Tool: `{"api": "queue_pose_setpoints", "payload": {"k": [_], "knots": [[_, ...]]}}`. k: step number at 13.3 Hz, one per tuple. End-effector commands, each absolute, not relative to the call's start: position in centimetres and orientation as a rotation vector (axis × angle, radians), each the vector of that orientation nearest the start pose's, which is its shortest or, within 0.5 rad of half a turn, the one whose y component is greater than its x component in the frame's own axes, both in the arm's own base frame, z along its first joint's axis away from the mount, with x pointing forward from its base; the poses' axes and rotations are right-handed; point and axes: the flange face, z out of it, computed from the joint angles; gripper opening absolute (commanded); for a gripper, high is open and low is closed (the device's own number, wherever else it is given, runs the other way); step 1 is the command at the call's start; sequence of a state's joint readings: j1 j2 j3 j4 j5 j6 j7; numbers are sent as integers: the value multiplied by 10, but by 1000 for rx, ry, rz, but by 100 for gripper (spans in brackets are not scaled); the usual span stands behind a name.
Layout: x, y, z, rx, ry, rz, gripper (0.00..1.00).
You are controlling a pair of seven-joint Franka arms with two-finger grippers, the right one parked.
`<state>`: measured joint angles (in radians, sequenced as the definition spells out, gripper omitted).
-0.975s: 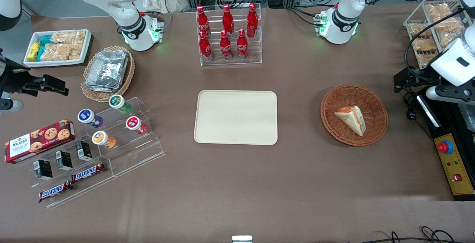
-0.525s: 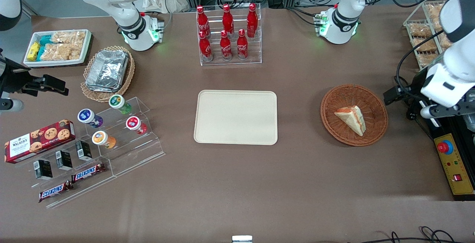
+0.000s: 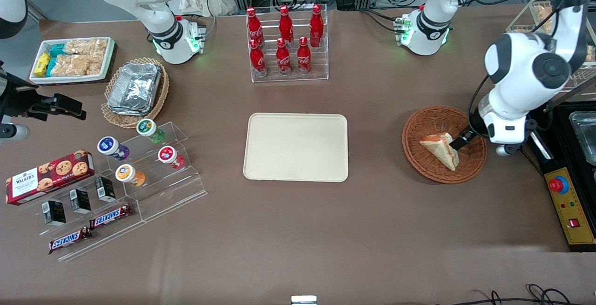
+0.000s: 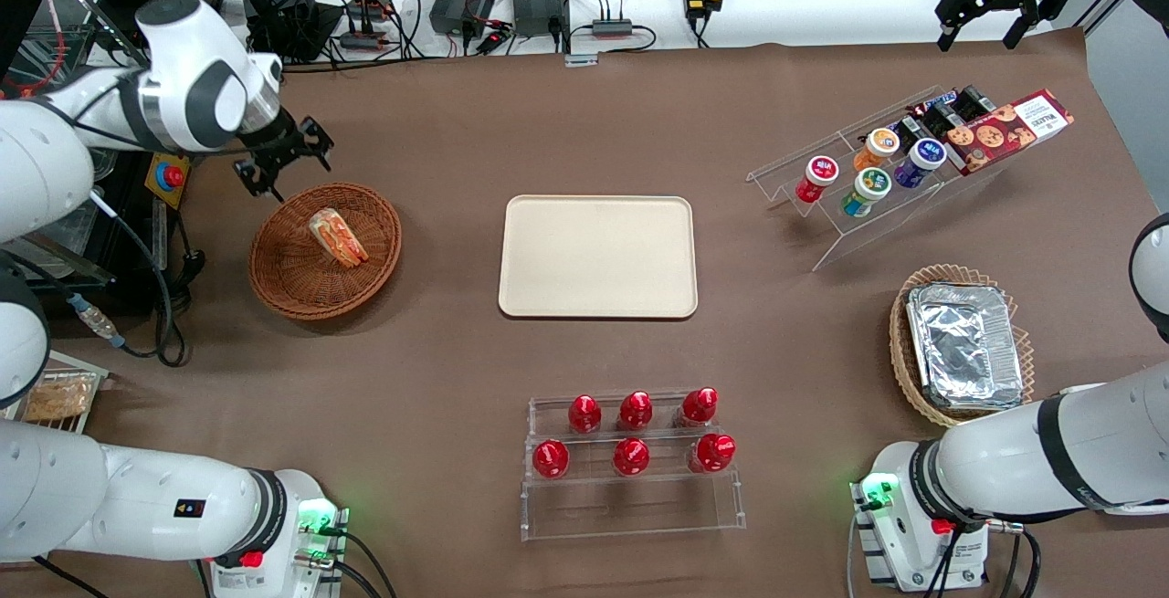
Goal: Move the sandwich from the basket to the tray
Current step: 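Lower the left gripper and close it on the sandwich wedge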
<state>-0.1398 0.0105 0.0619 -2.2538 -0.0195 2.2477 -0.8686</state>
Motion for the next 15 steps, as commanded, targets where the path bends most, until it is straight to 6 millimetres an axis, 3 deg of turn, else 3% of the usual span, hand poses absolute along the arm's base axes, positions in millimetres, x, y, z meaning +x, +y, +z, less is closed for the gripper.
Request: {"api": "queue_pose_setpoints", "payload": {"k": [1, 5, 8, 9, 10, 12, 15], "knots": [[508, -39, 320, -2819, -1327, 43, 100], [497, -31, 269, -2812, -1363, 10, 100], [489, -27, 245, -2803, -1379, 8, 100], [489, -26, 241, -2801, -1381, 8, 78], [490, -26, 243, -2800, -1388, 4, 1], [495, -29, 251, -2793, -1422, -21, 0], [505, -43, 282, -2830, -1387, -61, 0]]}}
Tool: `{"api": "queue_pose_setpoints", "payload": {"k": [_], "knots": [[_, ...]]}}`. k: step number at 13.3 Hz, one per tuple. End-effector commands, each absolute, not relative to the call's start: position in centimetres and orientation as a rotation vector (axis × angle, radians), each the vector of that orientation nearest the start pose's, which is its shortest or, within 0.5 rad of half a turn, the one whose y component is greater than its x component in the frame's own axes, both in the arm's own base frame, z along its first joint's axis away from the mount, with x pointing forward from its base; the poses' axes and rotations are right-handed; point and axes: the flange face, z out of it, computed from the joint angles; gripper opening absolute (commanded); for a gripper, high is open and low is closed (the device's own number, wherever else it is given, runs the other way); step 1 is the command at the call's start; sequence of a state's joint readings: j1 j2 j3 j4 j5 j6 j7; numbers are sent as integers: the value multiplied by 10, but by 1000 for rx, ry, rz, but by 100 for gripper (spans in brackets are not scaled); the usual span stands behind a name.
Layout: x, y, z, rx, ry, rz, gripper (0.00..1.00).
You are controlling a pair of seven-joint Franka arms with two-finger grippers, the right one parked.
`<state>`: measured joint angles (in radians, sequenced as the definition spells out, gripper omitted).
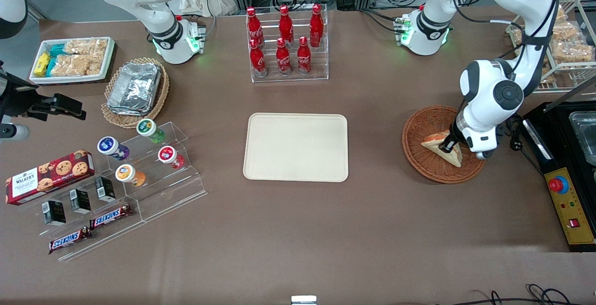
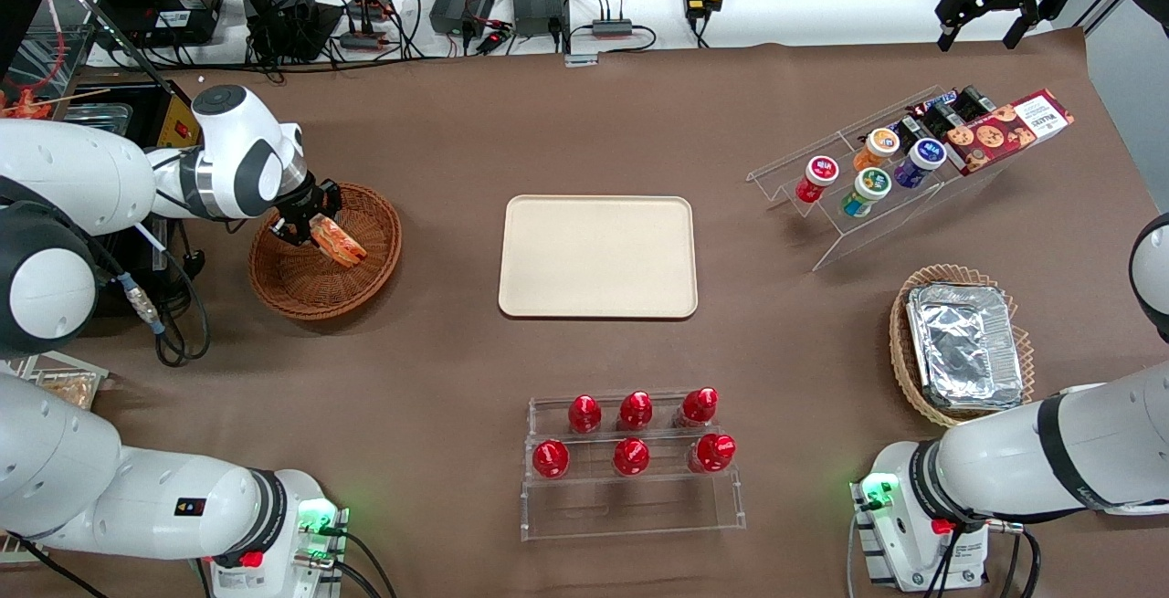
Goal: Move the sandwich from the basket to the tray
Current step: 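Lower the left gripper and close it on the sandwich wedge, then lift the sandwich and carry it toward the cream tray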
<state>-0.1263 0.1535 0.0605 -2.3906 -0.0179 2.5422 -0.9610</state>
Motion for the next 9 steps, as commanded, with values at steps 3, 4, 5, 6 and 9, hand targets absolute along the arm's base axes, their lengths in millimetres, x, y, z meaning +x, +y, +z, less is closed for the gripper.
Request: {"api": "queue_pose_setpoints", "payload": {"k": [3, 4, 5, 6, 9], "knots": [[542, -51, 356, -2794, -1298, 99, 0], [555, -60, 386, -2800, -1252, 132, 0], [564, -64, 417, -2823, -1191, 144, 0], [567, -74, 443, -2858, -1087, 172, 0], [568, -123, 514, -3026, -618, 138, 0]]}}
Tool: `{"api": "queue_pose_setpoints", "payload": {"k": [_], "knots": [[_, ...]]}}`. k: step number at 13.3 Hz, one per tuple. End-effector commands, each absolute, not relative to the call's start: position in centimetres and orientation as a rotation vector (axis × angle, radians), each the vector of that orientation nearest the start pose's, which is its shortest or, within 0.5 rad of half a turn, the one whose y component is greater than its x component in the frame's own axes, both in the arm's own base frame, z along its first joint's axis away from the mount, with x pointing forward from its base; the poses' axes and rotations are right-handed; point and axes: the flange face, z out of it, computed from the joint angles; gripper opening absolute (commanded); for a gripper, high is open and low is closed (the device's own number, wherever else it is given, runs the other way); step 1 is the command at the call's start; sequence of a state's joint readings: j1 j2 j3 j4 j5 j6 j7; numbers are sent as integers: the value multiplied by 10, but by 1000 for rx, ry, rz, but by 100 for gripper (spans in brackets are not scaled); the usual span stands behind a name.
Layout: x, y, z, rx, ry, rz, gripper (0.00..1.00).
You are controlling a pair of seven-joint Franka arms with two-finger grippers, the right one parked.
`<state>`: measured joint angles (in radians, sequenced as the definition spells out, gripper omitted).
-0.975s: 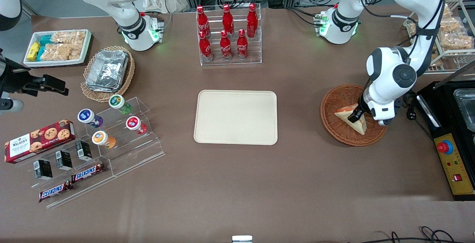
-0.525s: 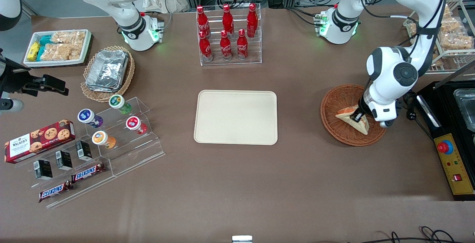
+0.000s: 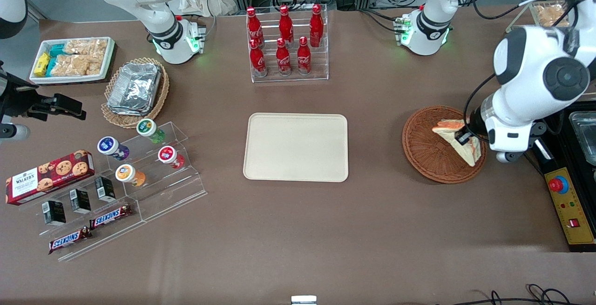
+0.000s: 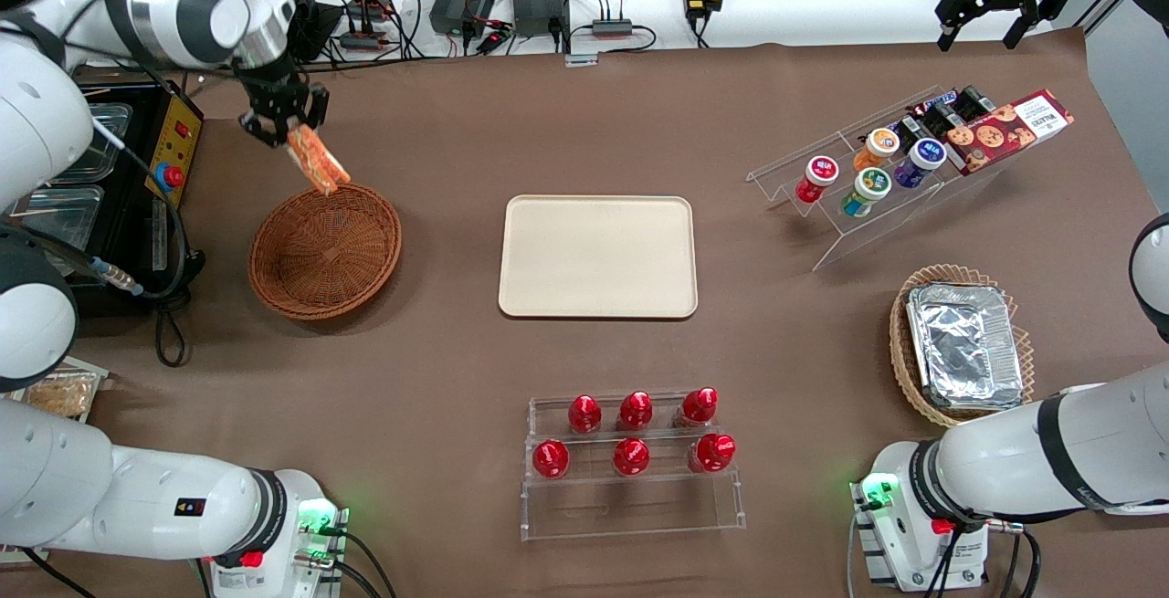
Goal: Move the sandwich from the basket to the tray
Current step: 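Lift the sandwich and carry it toward the cream tray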
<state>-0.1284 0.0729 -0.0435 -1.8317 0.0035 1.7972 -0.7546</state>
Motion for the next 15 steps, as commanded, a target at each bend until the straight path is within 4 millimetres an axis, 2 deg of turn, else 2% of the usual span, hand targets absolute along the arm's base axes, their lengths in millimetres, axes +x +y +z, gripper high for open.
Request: {"api": "queue_pose_setpoints", "payload": {"k": [1, 3, 5, 6, 8, 11, 13, 15], "knots": [[567, -143, 529, -3062, -400, 172, 0], [565, -188, 530, -3095, -215, 240, 0], [554, -250, 517, -3121, -62, 197, 0], [549, -282, 506, -3137, -43, 160, 0], [538, -344, 464, -3144, 25, 162, 0], [524, -406, 387, -3100, 89, 159, 0], [513, -428, 331, -3061, 175, 158, 0], [513, -439, 299, -3087, 129, 142, 0]]}}
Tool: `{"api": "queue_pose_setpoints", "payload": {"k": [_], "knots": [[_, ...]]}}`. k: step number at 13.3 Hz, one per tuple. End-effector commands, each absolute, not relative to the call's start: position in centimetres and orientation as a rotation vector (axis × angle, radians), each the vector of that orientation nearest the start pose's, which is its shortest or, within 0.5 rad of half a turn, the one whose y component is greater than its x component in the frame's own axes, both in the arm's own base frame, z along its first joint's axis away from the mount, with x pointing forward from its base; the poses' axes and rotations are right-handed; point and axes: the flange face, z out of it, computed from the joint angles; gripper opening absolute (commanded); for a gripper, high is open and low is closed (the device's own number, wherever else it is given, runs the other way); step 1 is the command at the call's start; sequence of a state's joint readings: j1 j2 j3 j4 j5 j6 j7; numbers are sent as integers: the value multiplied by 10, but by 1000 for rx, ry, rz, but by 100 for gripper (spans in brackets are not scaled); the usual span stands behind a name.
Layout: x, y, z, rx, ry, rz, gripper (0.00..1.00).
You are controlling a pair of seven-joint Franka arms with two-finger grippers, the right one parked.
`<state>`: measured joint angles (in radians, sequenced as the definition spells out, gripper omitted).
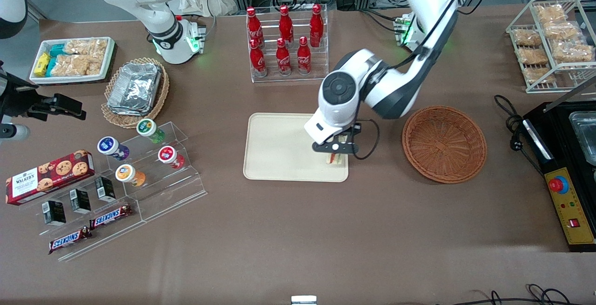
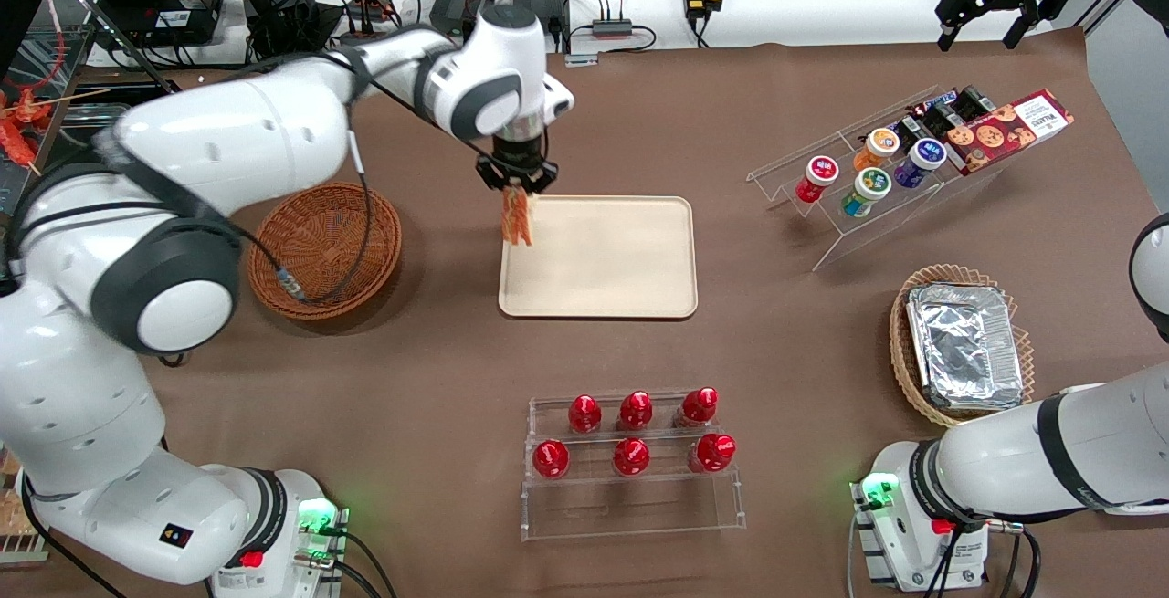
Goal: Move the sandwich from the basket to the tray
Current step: 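Lower the sandwich onto the tray and open the left gripper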
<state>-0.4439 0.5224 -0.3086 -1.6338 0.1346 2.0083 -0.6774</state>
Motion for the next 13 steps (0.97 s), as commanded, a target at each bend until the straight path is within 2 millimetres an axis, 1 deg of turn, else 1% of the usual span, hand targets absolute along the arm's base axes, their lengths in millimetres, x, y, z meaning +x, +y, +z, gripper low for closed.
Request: {"api": "queue_pose_setpoints", "payload": {"k": [1, 2, 3, 4, 6, 7, 8, 9, 10, 13], "knots": [[516, -439, 287, -3091, 129, 128, 0], [517, -438, 271, -3063, 146, 107, 0], [517, -438, 261, -3041, 147, 103, 0], [517, -437, 254, -3030, 137, 99, 0], [516, -436, 244, -3008, 31, 77, 0], [515, -435, 241, -2990, 2, 55, 3], [516, -434, 239, -2985, -7, 51, 53], [515, -433, 233, -2978, -5, 63, 99], [516, -433, 235, -2983, -15, 65, 100], [522, -431, 252, -2997, -47, 45, 100]]}}
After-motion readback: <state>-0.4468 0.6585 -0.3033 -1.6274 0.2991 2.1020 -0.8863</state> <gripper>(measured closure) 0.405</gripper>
